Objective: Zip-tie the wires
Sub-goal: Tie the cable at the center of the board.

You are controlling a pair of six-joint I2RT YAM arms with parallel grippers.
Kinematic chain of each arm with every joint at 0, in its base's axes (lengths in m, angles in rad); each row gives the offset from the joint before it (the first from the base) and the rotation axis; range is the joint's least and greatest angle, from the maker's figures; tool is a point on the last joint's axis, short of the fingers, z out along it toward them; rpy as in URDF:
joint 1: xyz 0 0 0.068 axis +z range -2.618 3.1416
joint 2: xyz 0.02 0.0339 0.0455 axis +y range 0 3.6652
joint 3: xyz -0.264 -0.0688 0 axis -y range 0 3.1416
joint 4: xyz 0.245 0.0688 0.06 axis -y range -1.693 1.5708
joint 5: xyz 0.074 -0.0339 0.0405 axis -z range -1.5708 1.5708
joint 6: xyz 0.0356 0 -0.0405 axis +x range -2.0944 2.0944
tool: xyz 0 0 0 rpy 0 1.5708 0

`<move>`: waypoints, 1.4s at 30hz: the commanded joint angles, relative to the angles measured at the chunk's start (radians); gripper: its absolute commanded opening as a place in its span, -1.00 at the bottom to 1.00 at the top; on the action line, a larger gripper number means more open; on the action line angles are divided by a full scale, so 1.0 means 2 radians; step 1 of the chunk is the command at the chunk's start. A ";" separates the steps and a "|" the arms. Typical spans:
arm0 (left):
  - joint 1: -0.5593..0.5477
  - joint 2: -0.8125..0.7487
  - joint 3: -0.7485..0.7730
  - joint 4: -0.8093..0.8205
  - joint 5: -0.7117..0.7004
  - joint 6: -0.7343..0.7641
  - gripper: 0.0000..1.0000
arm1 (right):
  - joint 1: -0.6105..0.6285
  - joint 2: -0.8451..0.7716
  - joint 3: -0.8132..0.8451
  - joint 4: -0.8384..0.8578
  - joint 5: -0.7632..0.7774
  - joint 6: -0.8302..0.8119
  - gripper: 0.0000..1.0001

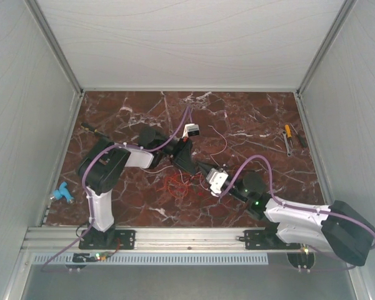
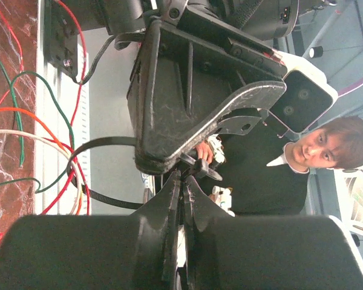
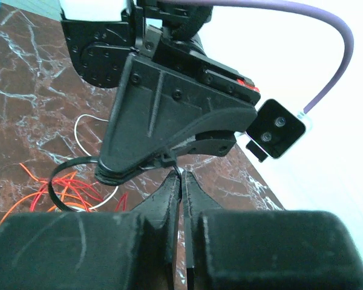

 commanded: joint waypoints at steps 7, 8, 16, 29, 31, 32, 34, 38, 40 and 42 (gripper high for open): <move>-0.003 0.001 0.016 0.130 -0.002 -0.011 -1.00 | 0.039 -0.020 -0.004 0.016 0.009 -0.031 -1.00; -0.003 0.001 0.016 0.130 -0.001 -0.012 -1.00 | 0.041 -0.021 -0.004 0.016 0.011 -0.030 -1.00; -0.003 0.006 0.010 0.130 0.001 -0.008 -1.00 | 0.043 -0.026 -0.005 0.016 0.019 -0.025 -1.00; 0.000 0.038 0.045 0.130 -0.002 0.022 -1.00 | 0.048 -0.037 -0.022 -0.012 0.054 0.009 -0.54; 0.001 0.043 0.047 0.130 -0.002 0.024 -1.00 | 0.049 -0.039 -0.023 -0.021 0.059 0.012 -0.41; 0.001 0.045 0.047 0.130 -0.002 0.025 -1.00 | 0.050 -0.042 -0.024 -0.029 0.061 0.014 -0.36; 0.003 0.047 0.048 0.130 -0.003 0.028 -1.00 | 0.053 -0.049 -0.025 -0.044 0.072 0.023 -0.29; 0.005 0.051 0.050 0.130 -0.004 0.033 -1.00 | 0.055 -0.081 -0.032 -0.089 0.098 0.046 -0.21; 0.005 0.054 0.051 0.130 -0.003 0.035 -1.00 | 0.056 -0.102 -0.029 -0.117 0.110 0.058 -0.16; 0.005 0.058 0.054 0.130 -0.002 0.037 -1.00 | 0.055 -0.127 -0.021 -0.156 0.126 0.076 -0.07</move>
